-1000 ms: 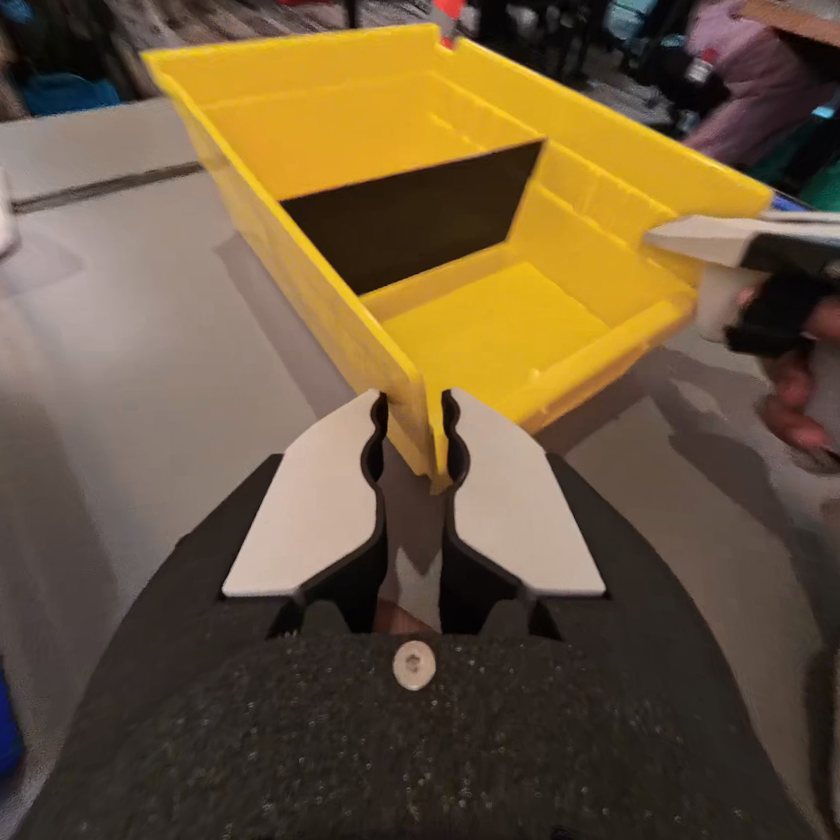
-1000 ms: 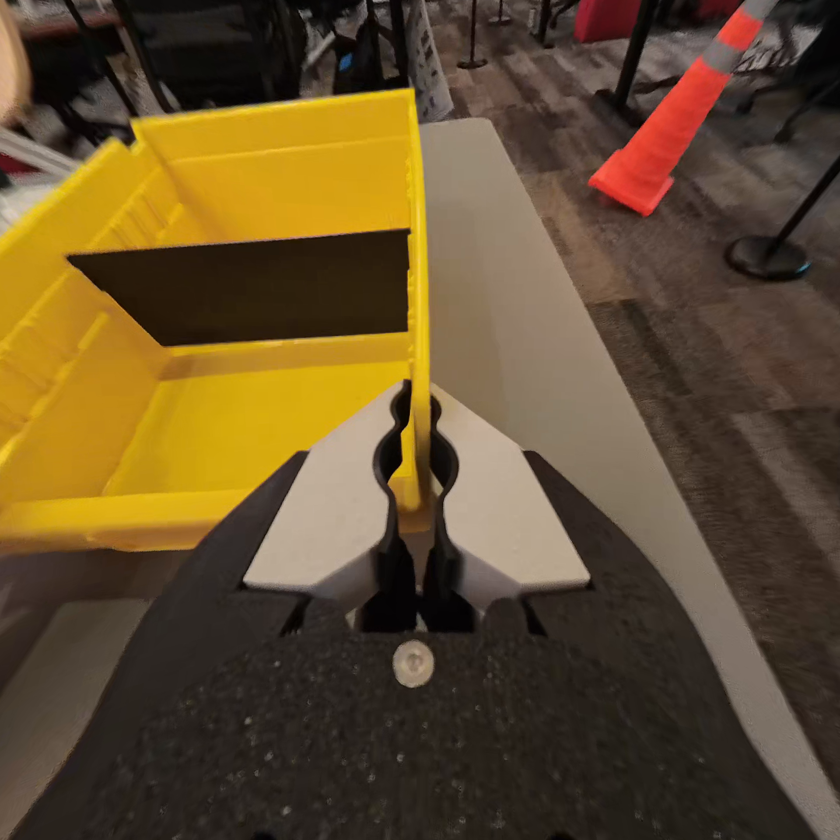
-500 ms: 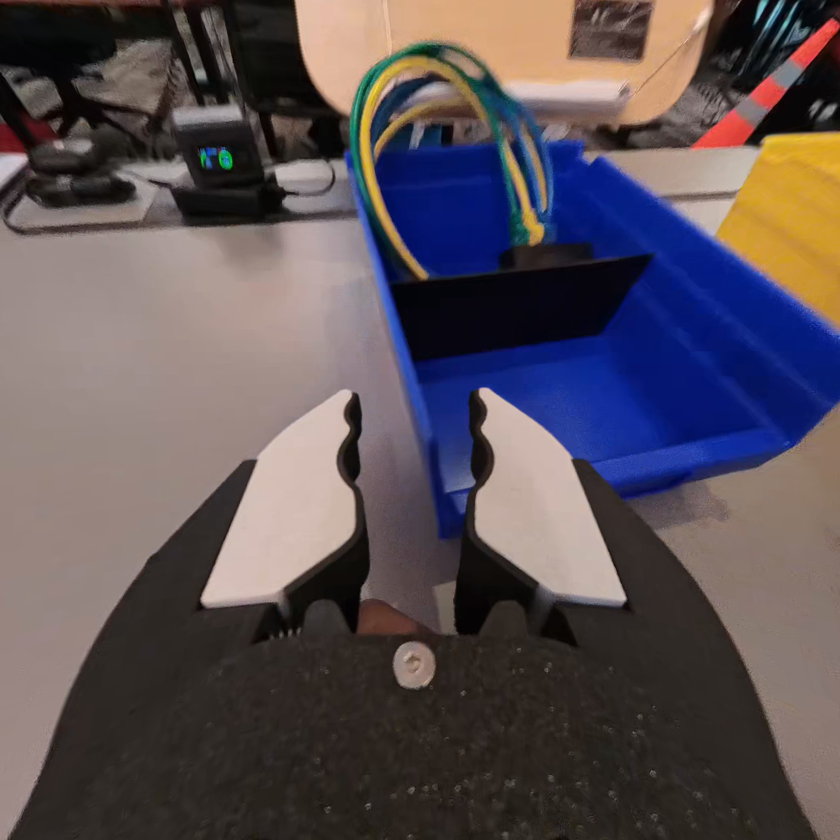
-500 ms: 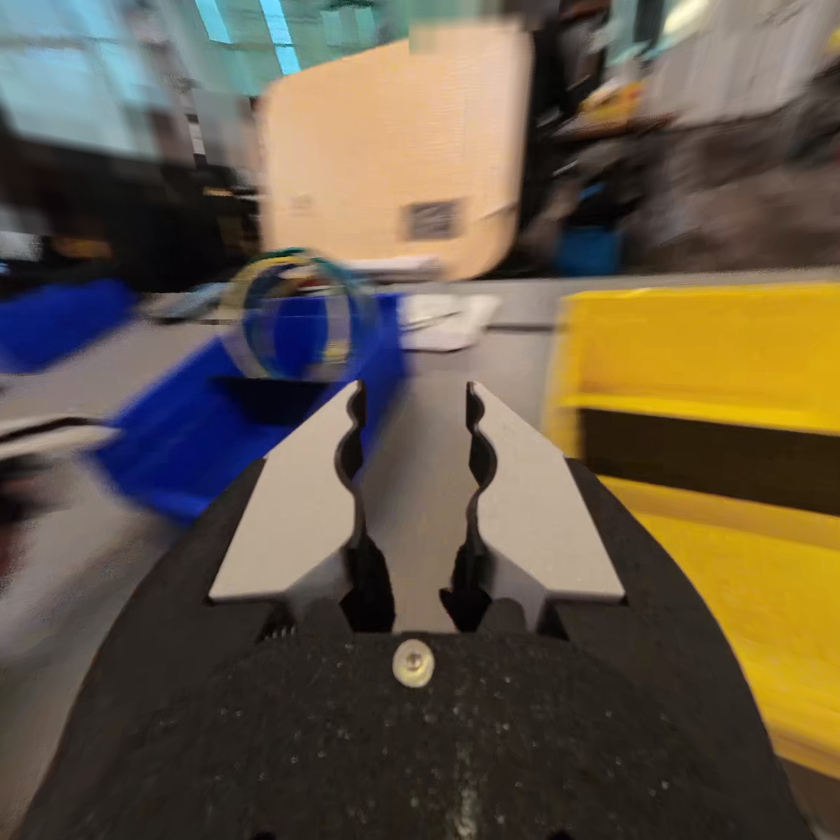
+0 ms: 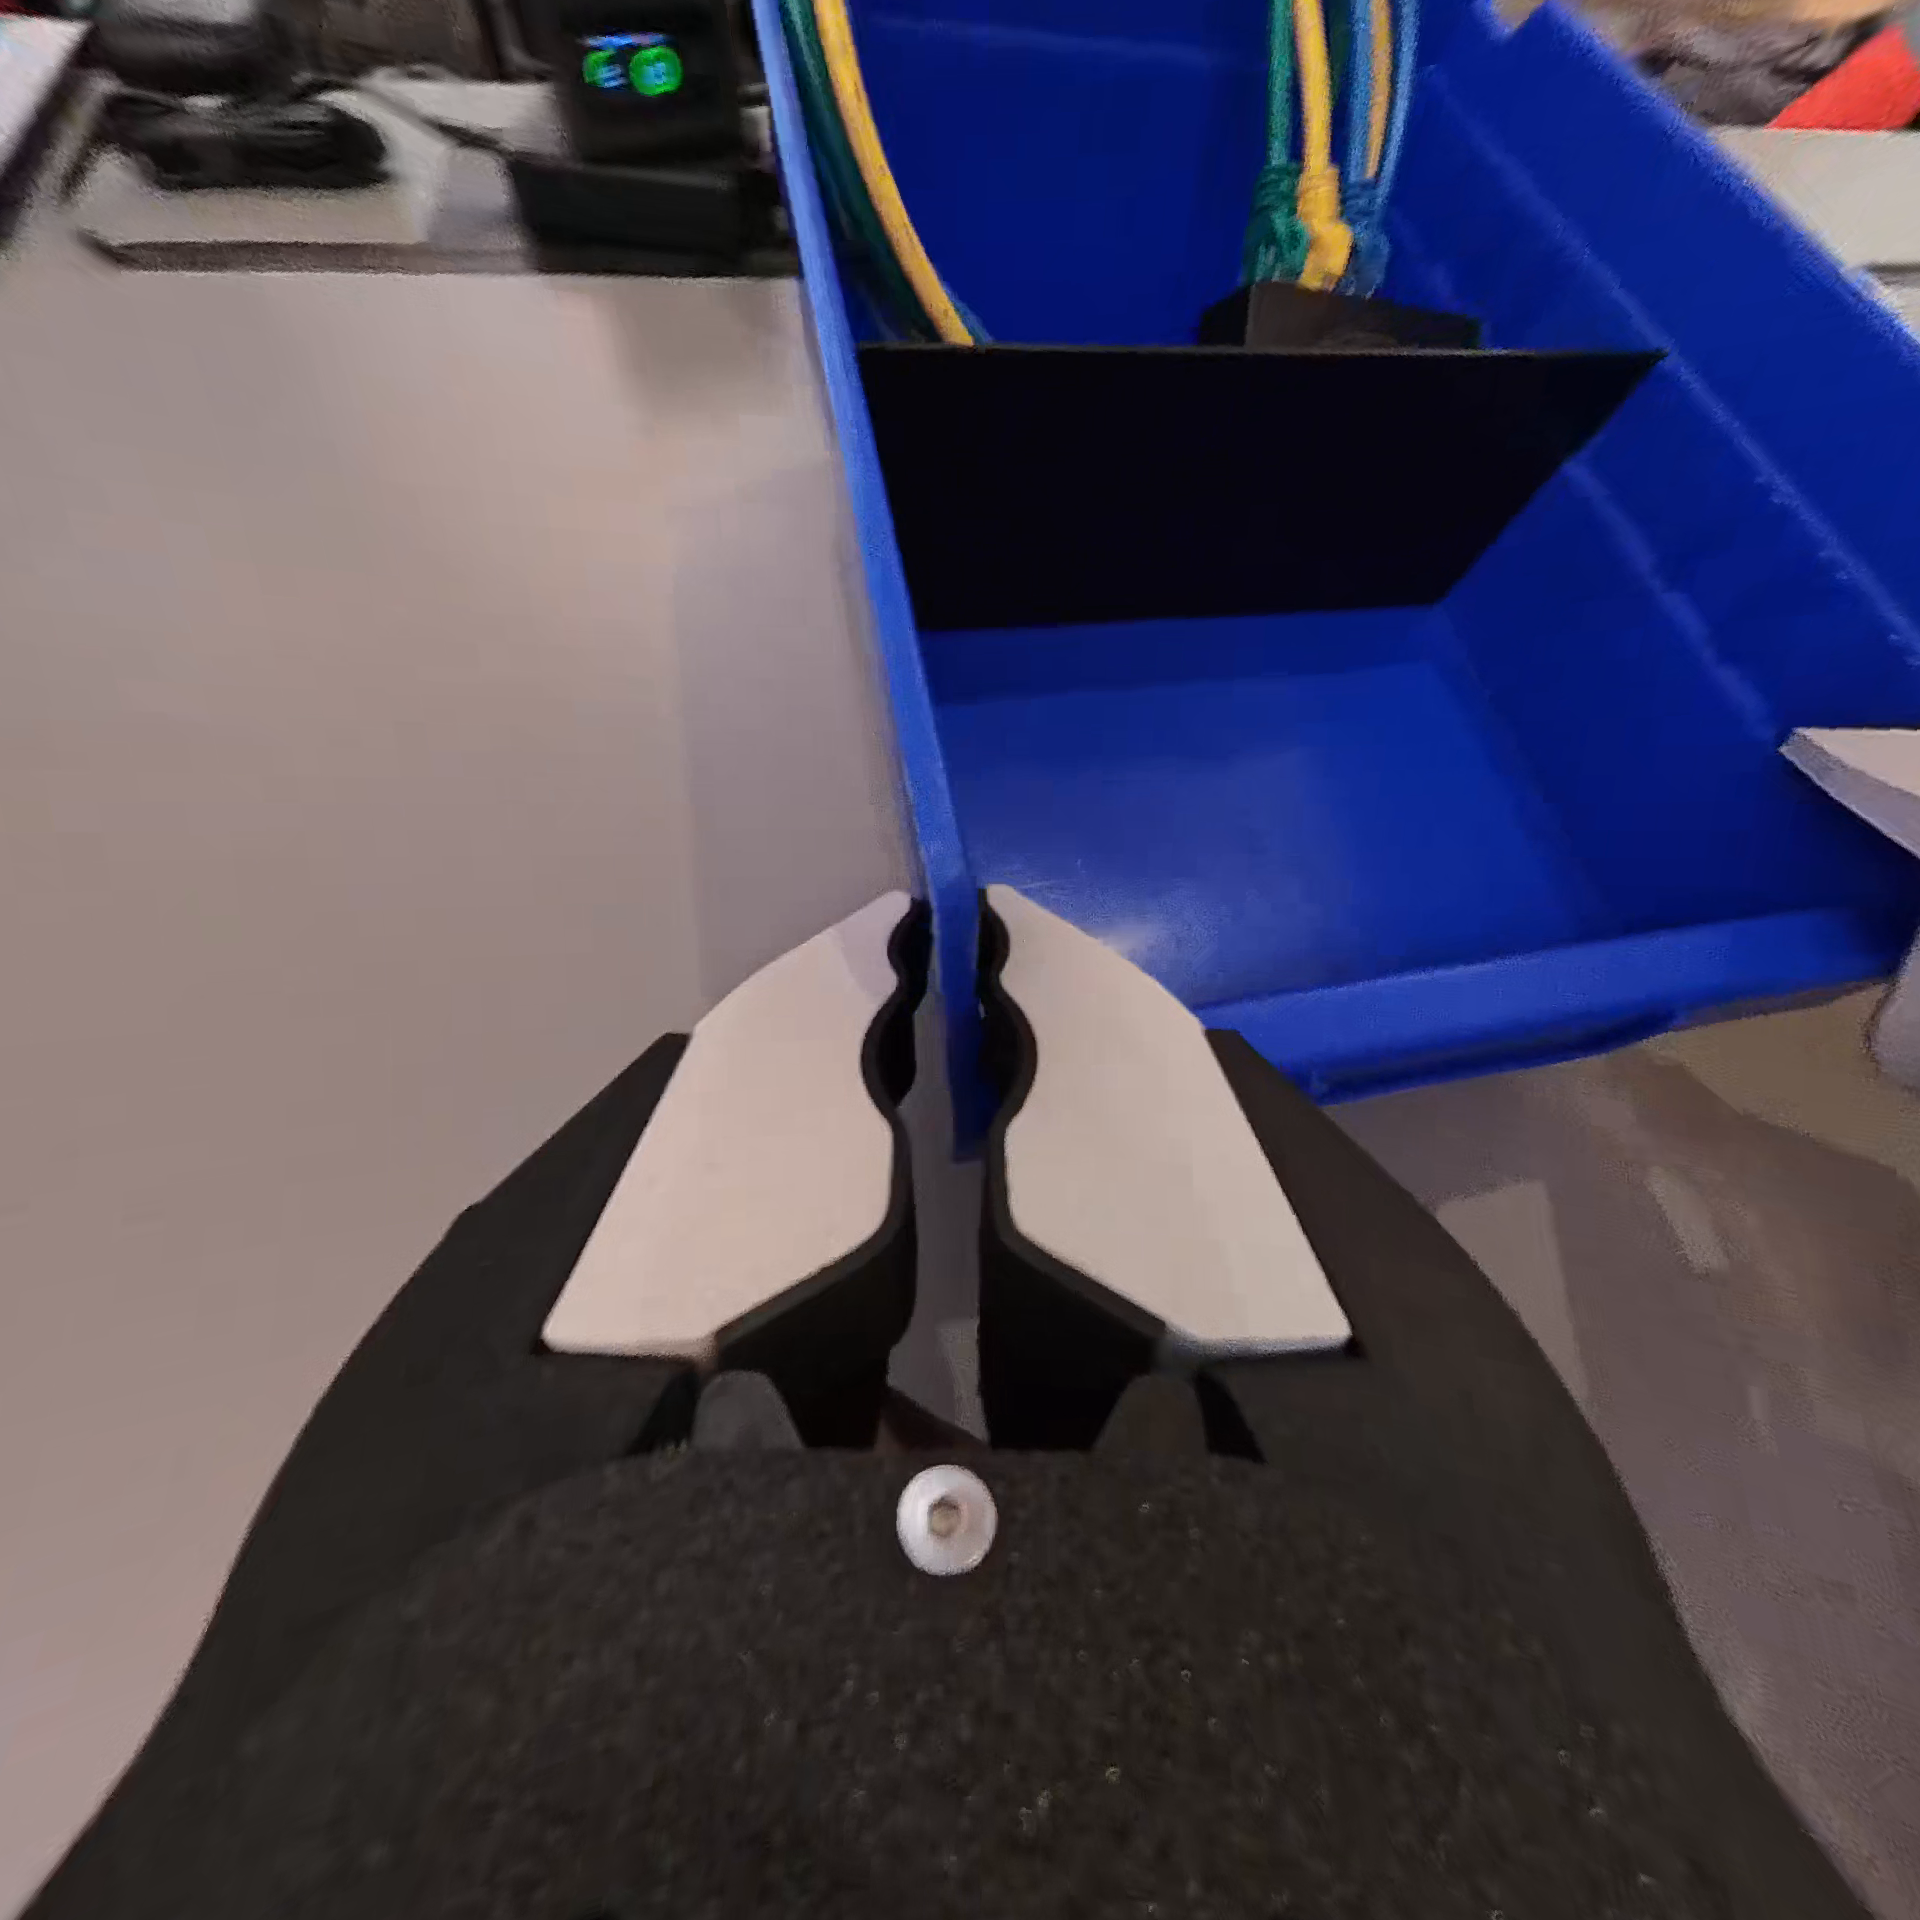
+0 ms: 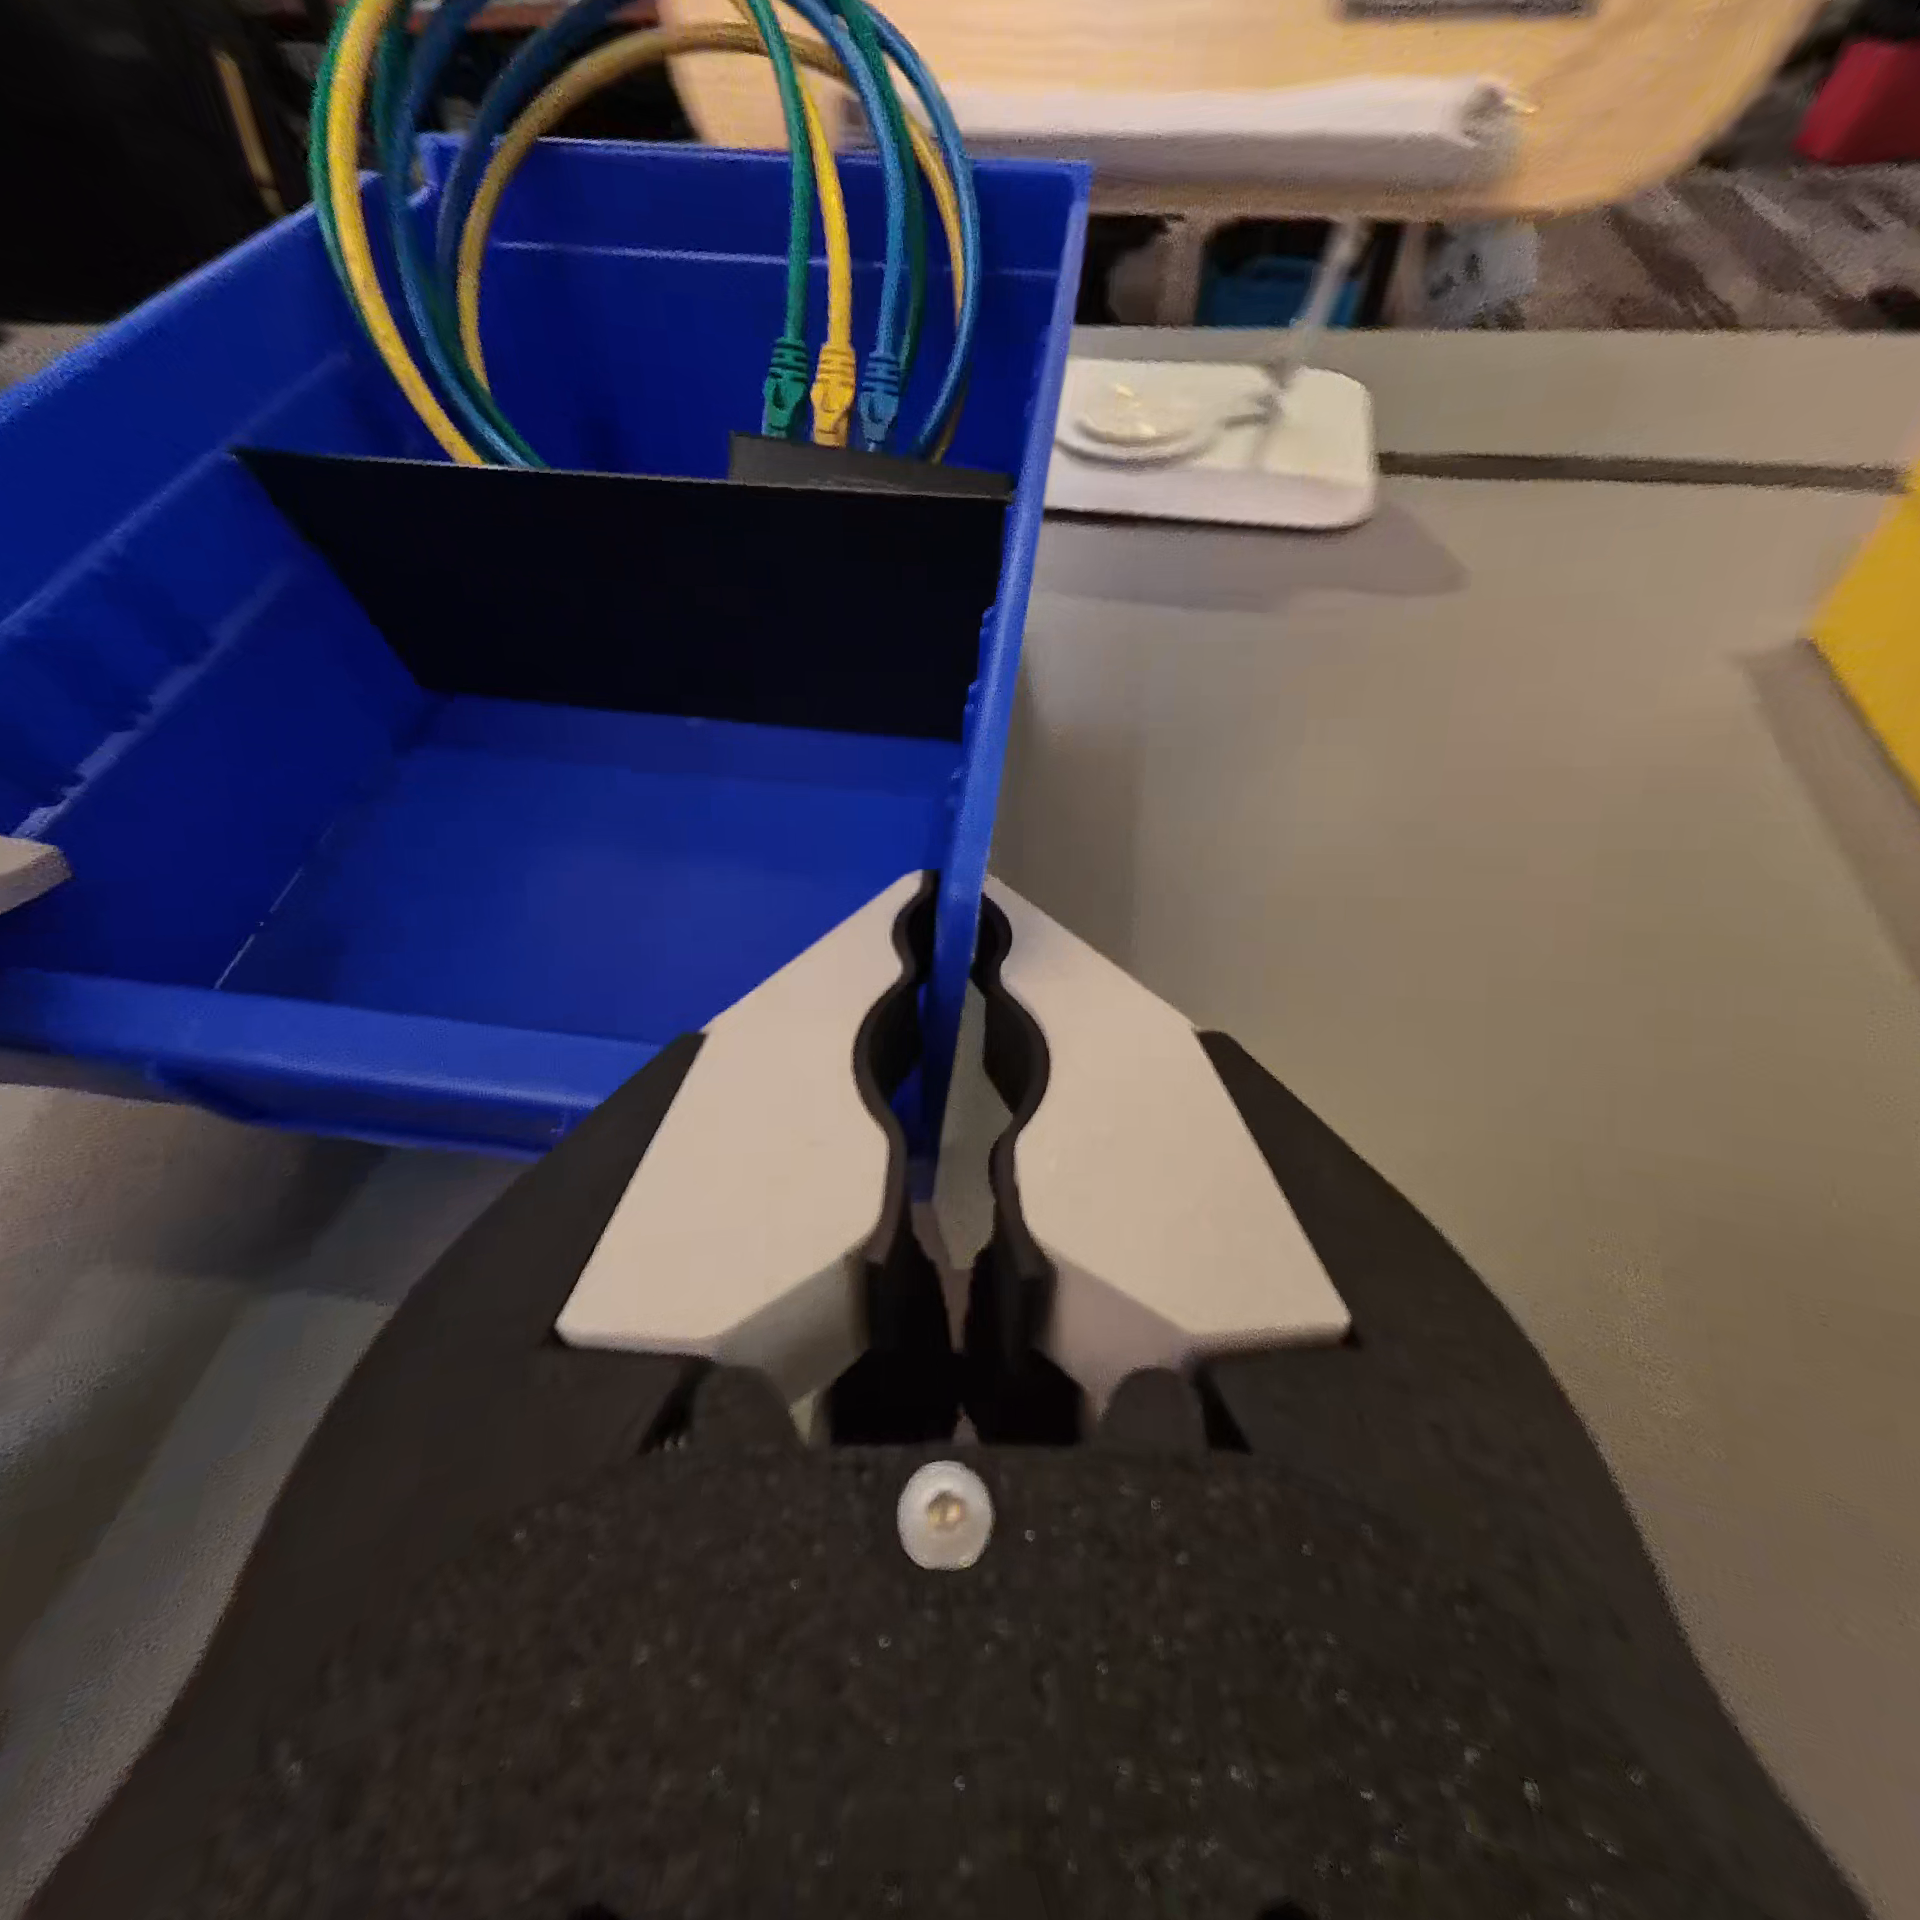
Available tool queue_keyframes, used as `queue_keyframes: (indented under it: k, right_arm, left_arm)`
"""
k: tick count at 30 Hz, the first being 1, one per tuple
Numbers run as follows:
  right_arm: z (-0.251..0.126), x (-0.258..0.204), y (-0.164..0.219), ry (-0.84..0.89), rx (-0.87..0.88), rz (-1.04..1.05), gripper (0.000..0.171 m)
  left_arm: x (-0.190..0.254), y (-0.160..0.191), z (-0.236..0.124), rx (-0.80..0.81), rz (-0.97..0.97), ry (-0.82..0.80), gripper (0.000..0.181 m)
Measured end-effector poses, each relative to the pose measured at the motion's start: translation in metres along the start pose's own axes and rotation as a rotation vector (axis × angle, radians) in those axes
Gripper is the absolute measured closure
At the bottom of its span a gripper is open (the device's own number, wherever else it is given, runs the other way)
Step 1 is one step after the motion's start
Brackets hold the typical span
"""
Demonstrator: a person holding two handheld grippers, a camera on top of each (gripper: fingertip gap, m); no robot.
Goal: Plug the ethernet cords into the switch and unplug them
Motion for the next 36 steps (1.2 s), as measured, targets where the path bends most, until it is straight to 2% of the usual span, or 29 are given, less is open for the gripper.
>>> queue_keyframes:
  k: [4,8,11,15,18,19,21,22,25,26,27,31,35,36]
  right_arm:
    - [0.023,-0.085,-0.002,-0.09,-0.005,0.023,0.164]
    - [0.058,-0.147,0.003,-0.052,-0.005,-0.057,0.167]
    - [0.075,-0.164,0.005,-0.093,-0.021,-0.034,0.164]
    - [0.071,-0.152,0.0,-0.358,-0.044,0.079,0.151]
    - [0.041,-0.113,-0.013,-0.693,0.008,0.15,0.129]
    - [0.03,-0.091,-0.016,-0.744,0.018,0.15,0.126]
    - [0.011,-0.037,-0.021,-0.736,0.031,0.112,0.122]
    - [0.001,-0.007,-0.022,-0.702,0.043,0.084,0.121]
    - [-0.038,0.084,-0.028,-0.534,0.123,0.007,0.12]
    - [-0.053,0.111,-0.03,-0.476,0.153,-0.009,0.121]
    - [-0.068,0.137,-0.031,-0.415,0.181,-0.016,0.121]
    - [-0.112,0.235,-0.019,-0.081,0.262,0.05,0.125]
    - [-0.127,0.304,0.011,0.161,0.276,0.115,0.133]
    - [-0.127,0.311,0.016,0.179,0.278,0.1,0.136]
  left_arm:
    - [-0.084,-0.002,-0.02,0.017,0.009,-0.102,0.178]
    - [-0.149,0.002,-0.006,-0.031,0.128,-0.113,0.178]
    - [-0.177,0.006,0.004,-0.04,0.076,-0.092,0.178]
    - [-0.19,0.005,0.003,-0.013,-0.12,-0.117,0.173]
    - [-0.203,0.011,-0.003,0.031,-0.246,-0.084,0.142]
    - [-0.206,0.013,-0.007,0.037,-0.261,-0.072,0.136]
    - [-0.203,0.013,-0.023,0.063,-0.249,-0.064,0.137]
    - [-0.199,0.011,-0.035,0.07,-0.216,-0.097,0.137]
    - [-0.18,0.007,-0.076,0.039,-0.053,-0.359,0.136]
    - [-0.167,0.006,-0.087,0.031,-0.026,-0.403,0.136]
    - [-0.15,0.007,-0.095,0.034,-0.038,-0.392,0.137]
    - [-0.065,0.018,-0.091,0.12,-0.186,-0.114,0.142]
    - [-0.021,0.043,-0.063,0.242,-0.131,-0.122,0.149]
    - [-0.017,0.044,-0.056,0.216,-0.092,-0.115,0.149]
Point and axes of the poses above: each gripper's, where its closed fingertips meet, z out along the fingers, y out of its underside, x = y × z across the jaws, the point moved 10 cm from there along -z, back along the fingers, and after that the axes turned 7 degrees about x, right-handed, at the moved point
